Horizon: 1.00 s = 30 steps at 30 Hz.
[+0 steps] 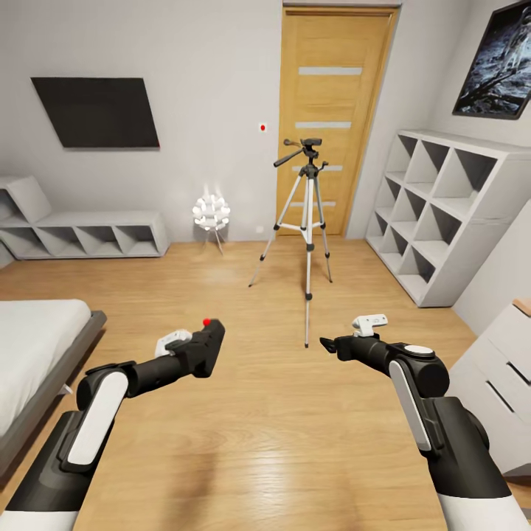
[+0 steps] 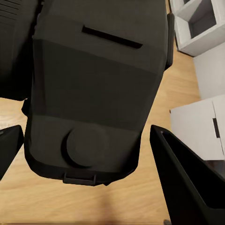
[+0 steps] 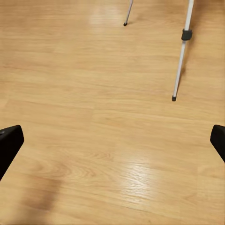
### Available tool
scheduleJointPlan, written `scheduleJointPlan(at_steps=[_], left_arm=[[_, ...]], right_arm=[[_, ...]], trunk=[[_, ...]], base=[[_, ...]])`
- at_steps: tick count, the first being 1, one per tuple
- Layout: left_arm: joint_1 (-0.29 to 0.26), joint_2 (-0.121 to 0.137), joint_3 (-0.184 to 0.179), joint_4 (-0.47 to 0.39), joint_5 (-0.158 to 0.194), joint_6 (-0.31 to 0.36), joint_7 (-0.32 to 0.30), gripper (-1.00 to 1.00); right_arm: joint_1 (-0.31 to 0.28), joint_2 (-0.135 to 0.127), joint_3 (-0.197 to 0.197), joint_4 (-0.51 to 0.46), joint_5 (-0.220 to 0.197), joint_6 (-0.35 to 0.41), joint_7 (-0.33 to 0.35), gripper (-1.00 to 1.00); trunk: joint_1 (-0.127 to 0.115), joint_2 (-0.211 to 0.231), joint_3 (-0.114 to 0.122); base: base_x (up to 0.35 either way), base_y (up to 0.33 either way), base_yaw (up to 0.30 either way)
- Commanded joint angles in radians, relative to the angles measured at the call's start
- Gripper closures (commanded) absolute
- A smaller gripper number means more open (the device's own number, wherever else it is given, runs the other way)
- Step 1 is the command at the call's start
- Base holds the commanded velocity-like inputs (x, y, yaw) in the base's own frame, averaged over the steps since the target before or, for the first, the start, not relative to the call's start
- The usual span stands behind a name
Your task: Attach the digital camera to the camera tripod in the bedroom.
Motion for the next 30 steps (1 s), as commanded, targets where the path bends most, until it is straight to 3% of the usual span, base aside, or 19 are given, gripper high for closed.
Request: scheduleJointPlan(at_steps=[1, 10, 17, 30], left_arm=[[0.002, 0.0, -0.001, 0.004, 0.008, 0.0, 0.005, 1.0], [0.039, 0.002, -0.004, 0.07, 0.008, -0.059, -0.005, 1.0], [0.102, 0.033, 0.0, 0.089, 0.004, -0.101, -0.007, 1.0], [0.112, 0.045, -0.002, 0.139, 0.009, -0.176, -0.013, 1.0]], right_arm=[[-0.001, -0.001, 0.001, -0.001, -0.009, 0.005, -0.005, -1.0], [-0.001, -0.002, 0.013, -0.001, -0.007, 0.006, -0.006, -1.0], [-0.001, -0.003, 0.046, -0.001, -0.005, 0.011, -0.005, -1.0], [-0.001, -0.004, 0.059, -0.001, -0.005, 0.013, -0.005, -1.0]], trunk=[[-0.004, 0.007, 0.002], [-0.038, 0.07, 0.03], [-0.065, 0.119, 0.052], [-0.115, 0.21, 0.093]], base=[[0.0, 0.0, 0.0], [0.0, 0.0, 0.0], [0.0, 0.0, 0.0], [0.0, 0.0, 0.0]])
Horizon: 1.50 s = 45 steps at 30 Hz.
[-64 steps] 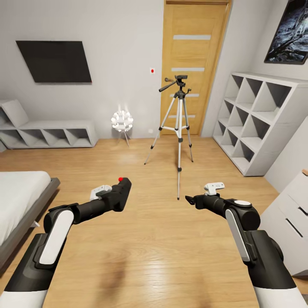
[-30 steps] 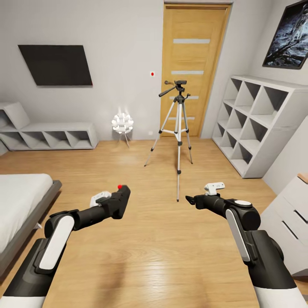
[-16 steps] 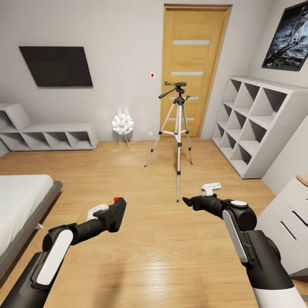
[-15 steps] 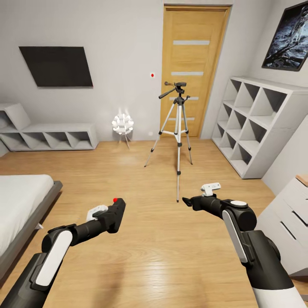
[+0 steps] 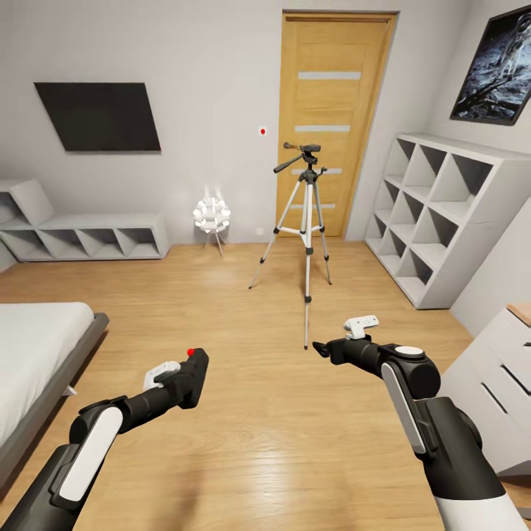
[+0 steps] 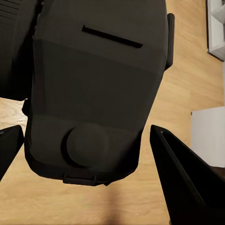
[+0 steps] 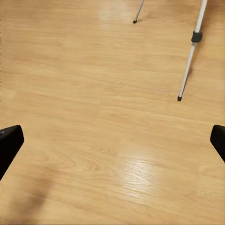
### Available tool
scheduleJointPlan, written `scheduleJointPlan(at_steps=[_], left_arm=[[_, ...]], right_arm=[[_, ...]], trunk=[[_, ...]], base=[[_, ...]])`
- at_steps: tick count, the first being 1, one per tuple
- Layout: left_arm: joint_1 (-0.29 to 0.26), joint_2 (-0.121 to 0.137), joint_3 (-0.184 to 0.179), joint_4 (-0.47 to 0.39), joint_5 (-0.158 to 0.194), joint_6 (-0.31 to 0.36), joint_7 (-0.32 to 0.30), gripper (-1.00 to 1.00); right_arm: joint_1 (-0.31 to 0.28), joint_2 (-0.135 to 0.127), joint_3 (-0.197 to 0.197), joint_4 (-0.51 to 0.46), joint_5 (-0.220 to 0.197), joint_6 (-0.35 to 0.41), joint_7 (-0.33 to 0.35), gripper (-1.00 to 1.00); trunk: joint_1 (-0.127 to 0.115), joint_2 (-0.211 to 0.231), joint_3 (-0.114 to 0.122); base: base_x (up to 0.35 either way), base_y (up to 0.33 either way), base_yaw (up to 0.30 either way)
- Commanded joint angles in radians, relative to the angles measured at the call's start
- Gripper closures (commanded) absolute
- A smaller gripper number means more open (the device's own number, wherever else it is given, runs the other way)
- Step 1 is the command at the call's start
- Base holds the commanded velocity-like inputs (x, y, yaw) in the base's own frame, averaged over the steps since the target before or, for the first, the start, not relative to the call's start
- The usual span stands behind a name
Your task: Attach the digital camera to the camera tripod in the bedroom.
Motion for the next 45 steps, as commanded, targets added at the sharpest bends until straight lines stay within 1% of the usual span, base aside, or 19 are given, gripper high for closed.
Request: scheduleJointPlan(at_steps=[1, 26, 33, 45], left_arm=[[-0.001, 0.001, -0.001, 0.0, 0.007, 0.001, 0.003, 1.0], [0.0, 0.002, 0.002, -0.003, 0.012, -0.007, 0.001, 1.0], [0.0, -0.007, 0.001, -0.051, 0.012, -0.005, -0.018, 1.0], [0.0, -0.009, 0.002, -0.061, 0.01, -0.003, -0.015, 1.0]], right_arm=[[-0.001, -0.001, 0.001, -0.001, -0.009, 0.005, -0.005, -1.0], [-0.001, -0.001, 0.004, -0.001, -0.009, 0.005, -0.005, -1.0], [-0.001, 0.001, 0.004, -0.001, -0.009, 0.005, -0.005, -1.0], [-0.001, 0.001, 0.002, -0.001, -0.009, 0.006, -0.005, -1.0]], trunk=[[-0.004, 0.006, 0.002], [-0.1, 0.181, 0.08], [-0.126, 0.23, 0.102], [-0.172, 0.314, 0.14]], base=[[0.0, 0.0, 0.0], [0.0, 0.0, 0.0], [0.0, 0.0, 0.0], [0.0, 0.0, 0.0]])
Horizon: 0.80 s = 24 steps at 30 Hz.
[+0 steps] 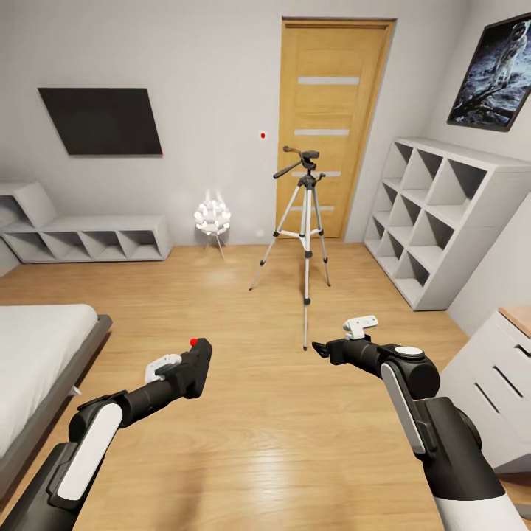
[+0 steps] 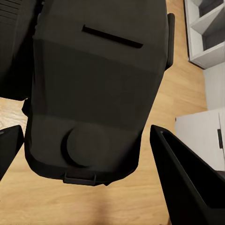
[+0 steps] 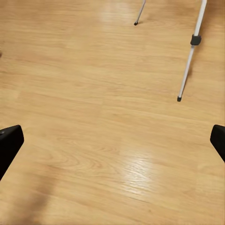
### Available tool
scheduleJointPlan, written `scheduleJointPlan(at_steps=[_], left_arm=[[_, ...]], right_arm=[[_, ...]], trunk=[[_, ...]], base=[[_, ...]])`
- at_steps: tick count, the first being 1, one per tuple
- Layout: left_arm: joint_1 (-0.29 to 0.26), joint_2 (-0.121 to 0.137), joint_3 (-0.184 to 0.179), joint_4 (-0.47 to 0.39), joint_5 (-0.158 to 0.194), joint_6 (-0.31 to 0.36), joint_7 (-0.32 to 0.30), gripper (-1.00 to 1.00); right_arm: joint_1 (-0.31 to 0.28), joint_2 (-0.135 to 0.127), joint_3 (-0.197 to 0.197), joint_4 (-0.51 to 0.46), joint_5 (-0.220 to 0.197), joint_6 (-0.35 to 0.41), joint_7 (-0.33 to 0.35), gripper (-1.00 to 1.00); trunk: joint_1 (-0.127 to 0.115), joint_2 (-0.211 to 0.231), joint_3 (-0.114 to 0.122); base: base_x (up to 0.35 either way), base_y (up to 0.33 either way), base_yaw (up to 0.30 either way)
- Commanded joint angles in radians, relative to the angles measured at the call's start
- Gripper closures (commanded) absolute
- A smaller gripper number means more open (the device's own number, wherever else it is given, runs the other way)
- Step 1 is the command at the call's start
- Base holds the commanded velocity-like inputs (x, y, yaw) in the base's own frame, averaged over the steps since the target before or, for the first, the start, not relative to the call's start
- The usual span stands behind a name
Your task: Attach the digital camera to the camera tripod in the bedroom.
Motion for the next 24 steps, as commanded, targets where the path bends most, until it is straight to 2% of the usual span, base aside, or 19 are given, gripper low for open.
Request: scheduleJointPlan(at_steps=[1, 7, 24], left_arm=[[-0.001, 0.001, -0.001, -0.002, 0.005, 0.003, 0.002, 1.0], [-0.001, -0.001, -0.002, -0.006, 0.006, 0.003, 0.005, 1.0], [-0.001, 0.0, -0.001, -0.007, 0.005, 0.004, 0.005, 1.0]], right_arm=[[-0.001, -0.001, 0.001, -0.001, -0.009, 0.005, -0.005, -1.0], [-0.001, -0.001, 0.0, -0.001, -0.009, 0.001, -0.005, -1.0], [-0.001, 0.001, 0.004, -0.001, -0.009, 0.001, -0.005, -1.0]], trunk=[[-0.003, 0.005, 0.001], [-0.026, 0.047, 0.02], [-0.026, 0.047, 0.02]], base=[[0.0, 0.0, 0.0], [0.0, 0.0, 0.0], [0.0, 0.0, 0.0]])
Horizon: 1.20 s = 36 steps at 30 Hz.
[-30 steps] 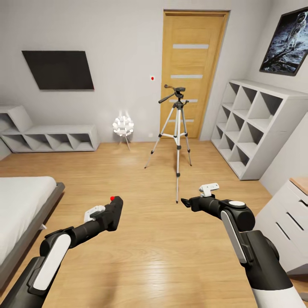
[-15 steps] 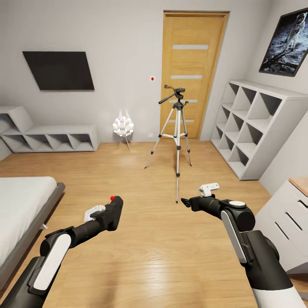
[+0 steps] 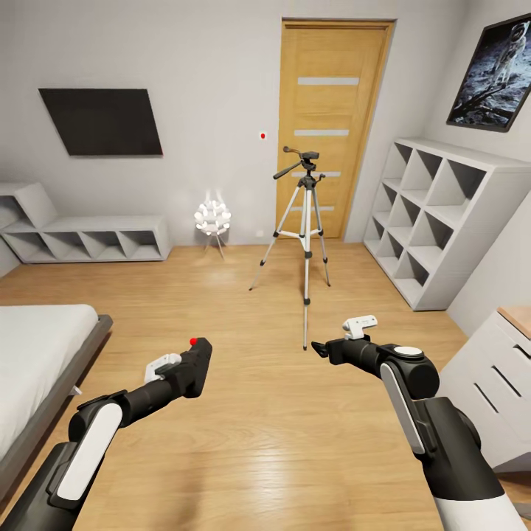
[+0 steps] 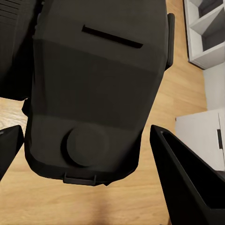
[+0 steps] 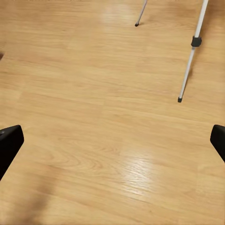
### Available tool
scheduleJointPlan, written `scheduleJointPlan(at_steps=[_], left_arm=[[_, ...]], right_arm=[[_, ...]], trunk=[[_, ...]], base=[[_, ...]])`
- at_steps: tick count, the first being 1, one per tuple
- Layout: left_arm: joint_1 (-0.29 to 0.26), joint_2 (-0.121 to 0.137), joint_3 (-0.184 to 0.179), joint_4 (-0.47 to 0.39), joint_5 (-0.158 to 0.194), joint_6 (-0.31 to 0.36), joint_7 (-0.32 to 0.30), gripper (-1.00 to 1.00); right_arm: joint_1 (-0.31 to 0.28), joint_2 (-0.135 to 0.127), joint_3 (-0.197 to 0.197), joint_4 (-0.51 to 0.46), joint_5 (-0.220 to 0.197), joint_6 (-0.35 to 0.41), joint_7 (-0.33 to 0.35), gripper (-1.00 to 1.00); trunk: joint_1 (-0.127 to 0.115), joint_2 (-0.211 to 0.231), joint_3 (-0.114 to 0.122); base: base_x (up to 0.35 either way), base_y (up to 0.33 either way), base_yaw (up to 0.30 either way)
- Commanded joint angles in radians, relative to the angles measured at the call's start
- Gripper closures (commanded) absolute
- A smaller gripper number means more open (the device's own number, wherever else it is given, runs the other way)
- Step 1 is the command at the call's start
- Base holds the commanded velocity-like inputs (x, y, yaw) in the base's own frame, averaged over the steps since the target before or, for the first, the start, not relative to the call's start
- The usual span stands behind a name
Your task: Attach the digital camera to the camera tripod in the bedroom.
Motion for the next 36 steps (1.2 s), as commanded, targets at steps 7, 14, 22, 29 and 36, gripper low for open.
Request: scheduleJointPlan(at_steps=[7, 14, 22, 29, 36], left_arm=[[-0.001, -0.001, -0.001, -0.005, 0.007, 0.002, 0.003, 1.0], [-0.001, -0.004, -0.008, -0.008, 0.008, 0.001, -0.006, 1.0], [0.0, -0.003, -0.012, -0.01, 0.008, -0.003, -0.009, 1.0], [0.0, -0.003, -0.014, -0.01, 0.008, -0.003, -0.008, 1.0], [0.001, -0.003, -0.013, -0.009, 0.008, -0.002, -0.009, 1.0]], right_arm=[[-0.001, -0.001, 0.0, -0.001, -0.009, 0.005, -0.005, -1.0], [0.001, -0.002, 0.001, -0.001, -0.009, 0.004, -0.005, -1.0], [0.015, -0.001, 0.0, -0.001, -0.01, 0.003, -0.006, -1.0], [0.019, -0.001, -0.001, -0.001, -0.009, 0.003, -0.005, -1.0], [0.019, -0.001, -0.001, -0.001, -0.01, 0.003, -0.005, -1.0]], trunk=[[0.001, -0.002, -0.002], [0.001, -0.002, -0.002], [0.001, -0.002, -0.002], [0.001, -0.002, -0.002], [0.001, -0.002, -0.002]], base=[[0.0, 0.0, 0.0], [0.004, 0.0, 0.0], [0.187, 0.032, 0.0], [0.314, 0.013, 0.0], [0.323, 0.103, -0.001]])
